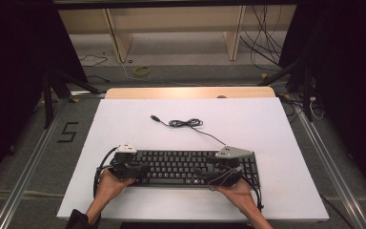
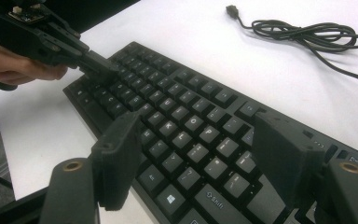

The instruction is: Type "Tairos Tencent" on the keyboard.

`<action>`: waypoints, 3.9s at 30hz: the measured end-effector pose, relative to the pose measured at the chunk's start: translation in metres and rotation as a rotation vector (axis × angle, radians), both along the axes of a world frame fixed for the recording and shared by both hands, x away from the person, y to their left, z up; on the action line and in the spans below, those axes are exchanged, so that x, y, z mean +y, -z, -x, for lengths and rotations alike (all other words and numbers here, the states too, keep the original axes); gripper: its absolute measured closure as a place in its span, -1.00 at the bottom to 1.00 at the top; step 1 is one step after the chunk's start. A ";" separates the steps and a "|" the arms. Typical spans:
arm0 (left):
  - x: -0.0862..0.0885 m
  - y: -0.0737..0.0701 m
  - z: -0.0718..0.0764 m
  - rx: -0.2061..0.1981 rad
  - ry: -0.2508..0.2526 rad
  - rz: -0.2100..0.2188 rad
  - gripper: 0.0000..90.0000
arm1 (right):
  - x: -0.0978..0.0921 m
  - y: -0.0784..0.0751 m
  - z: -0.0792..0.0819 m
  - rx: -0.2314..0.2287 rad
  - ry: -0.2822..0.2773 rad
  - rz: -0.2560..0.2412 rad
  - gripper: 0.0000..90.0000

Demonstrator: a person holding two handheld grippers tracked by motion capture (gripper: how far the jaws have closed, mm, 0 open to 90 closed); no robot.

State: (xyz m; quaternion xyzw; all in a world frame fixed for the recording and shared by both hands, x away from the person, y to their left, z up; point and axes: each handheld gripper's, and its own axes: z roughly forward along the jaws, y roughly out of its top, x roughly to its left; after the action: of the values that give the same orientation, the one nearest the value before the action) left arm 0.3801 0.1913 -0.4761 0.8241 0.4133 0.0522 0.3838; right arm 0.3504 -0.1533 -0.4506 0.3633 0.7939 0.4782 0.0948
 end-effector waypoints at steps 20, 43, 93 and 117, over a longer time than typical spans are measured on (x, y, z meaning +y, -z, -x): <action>0.001 0.003 0.000 -0.005 -0.001 0.021 0.86 | -0.001 -0.001 0.001 0.000 0.003 -0.002 -0.24; 0.008 -0.010 0.005 -0.060 -0.055 0.115 0.13 | 0.000 0.000 0.001 0.002 0.001 0.003 -0.26; 0.023 -0.017 0.025 -0.112 -0.096 0.224 -0.35 | 0.050 0.004 0.007 0.045 -0.144 0.046 0.31; 0.026 -0.013 0.033 -0.112 -0.099 0.236 -0.37 | 0.075 0.010 0.000 0.051 -0.190 0.126 1.00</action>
State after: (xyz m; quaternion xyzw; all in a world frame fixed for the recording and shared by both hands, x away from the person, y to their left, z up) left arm 0.3468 0.2177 -0.4627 0.7478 0.4345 0.0680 0.4973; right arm 0.3501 -0.0778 -0.4607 0.2918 0.8554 0.4249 0.0515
